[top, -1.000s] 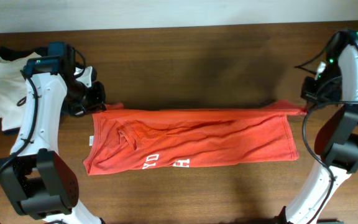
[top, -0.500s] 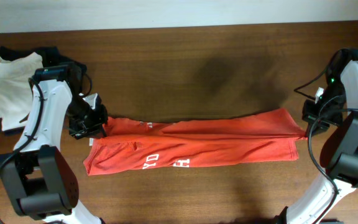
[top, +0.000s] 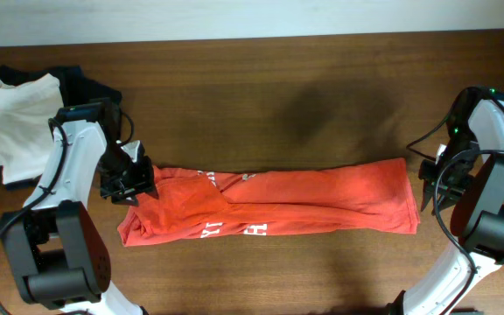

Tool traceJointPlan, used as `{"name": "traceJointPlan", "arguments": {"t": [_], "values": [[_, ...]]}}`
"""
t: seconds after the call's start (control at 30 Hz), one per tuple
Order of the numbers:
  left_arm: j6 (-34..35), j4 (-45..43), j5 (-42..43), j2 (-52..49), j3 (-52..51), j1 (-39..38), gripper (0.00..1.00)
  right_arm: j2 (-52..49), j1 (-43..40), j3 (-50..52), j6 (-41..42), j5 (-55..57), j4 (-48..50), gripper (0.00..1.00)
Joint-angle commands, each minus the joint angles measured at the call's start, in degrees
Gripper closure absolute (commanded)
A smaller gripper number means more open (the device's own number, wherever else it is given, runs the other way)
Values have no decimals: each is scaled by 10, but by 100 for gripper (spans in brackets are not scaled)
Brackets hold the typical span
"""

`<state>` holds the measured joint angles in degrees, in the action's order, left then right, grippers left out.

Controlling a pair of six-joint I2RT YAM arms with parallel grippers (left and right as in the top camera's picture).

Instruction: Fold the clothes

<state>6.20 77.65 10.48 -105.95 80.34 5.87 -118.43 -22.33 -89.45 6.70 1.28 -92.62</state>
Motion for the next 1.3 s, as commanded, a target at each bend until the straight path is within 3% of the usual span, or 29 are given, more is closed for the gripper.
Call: {"name": "traceJointPlan", "arguments": {"t": [0.0, 0.1, 0.23, 0.43, 0.83, 0.9, 1.07, 1.13, 1.17, 1.2, 1.27], "values": [[-5, -26, 40, 15, -5, 0, 53, 11, -1, 18, 2, -13, 20, 75], [-5, -58, 52, 15, -5, -20, 52, 11, -1, 49, 1, -42, 57, 75], [-4, -109, 48, 15, -5, -101, 52, 11, -2, 99, -5, -58, 108, 75], [64, -168, -5, 0, -8, -180, 51, 11, -2, 105, -5, -58, 120, 75], [77, -236, -5, -112, -8, -217, 50, 11, -2, 105, -5, -58, 120, 75], [77, -235, -5, -111, -8, -217, 60, 11, -2, 105, -5, -58, 120, 75], [77, -226, -41, -111, -7, -214, 63, 11, -2, 105, -5, -58, 119, 75], [77, -226, -41, -111, -7, -215, 80, 11, -2, 105, -5, -58, 119, 75], [77, -226, -41, -111, -7, -215, 94, 11, -2, 105, -5, -57, 119, 75], [77, -225, -41, -111, -6, -215, 100, 11, -2, 105, -5, -57, 119, 75], [77, -206, -37, -104, 7, -216, 99, 11, -2, 105, -5, -57, 119, 75]]}}
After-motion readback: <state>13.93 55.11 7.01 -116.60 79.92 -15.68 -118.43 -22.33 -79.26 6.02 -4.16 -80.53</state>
